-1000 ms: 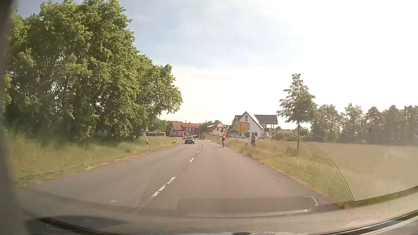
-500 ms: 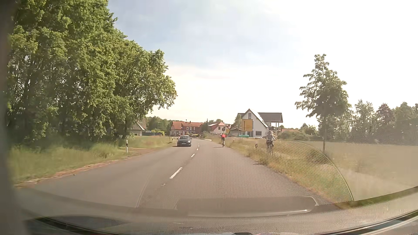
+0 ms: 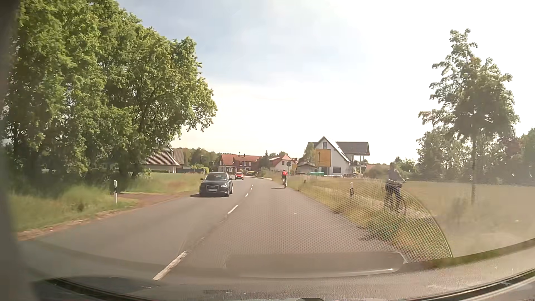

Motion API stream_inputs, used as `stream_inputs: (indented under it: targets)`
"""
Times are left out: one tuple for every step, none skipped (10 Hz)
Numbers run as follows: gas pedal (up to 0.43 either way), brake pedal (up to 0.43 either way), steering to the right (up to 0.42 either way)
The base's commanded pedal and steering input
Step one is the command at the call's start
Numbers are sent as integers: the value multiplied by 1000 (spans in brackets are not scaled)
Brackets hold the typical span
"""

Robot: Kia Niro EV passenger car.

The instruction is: Follow the waypoints while adhering to traffic rules and regulations

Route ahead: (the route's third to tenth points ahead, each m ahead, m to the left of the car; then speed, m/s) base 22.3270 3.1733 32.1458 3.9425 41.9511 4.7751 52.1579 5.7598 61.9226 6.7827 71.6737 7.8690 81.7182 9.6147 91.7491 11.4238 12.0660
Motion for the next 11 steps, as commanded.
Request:
stream_inputs:
  targets:
    - [157,0,-12]
    - [157,0,-12]
    - [157,0,-12]
    - [169,0,-12]
    - [169,0,-12]
    - [169,0,-12]
    - [169,0,-12]
    - [169,0,-12]
    - [169,0,-12]
    - [169,0,-12]
    - [169,0,-13]
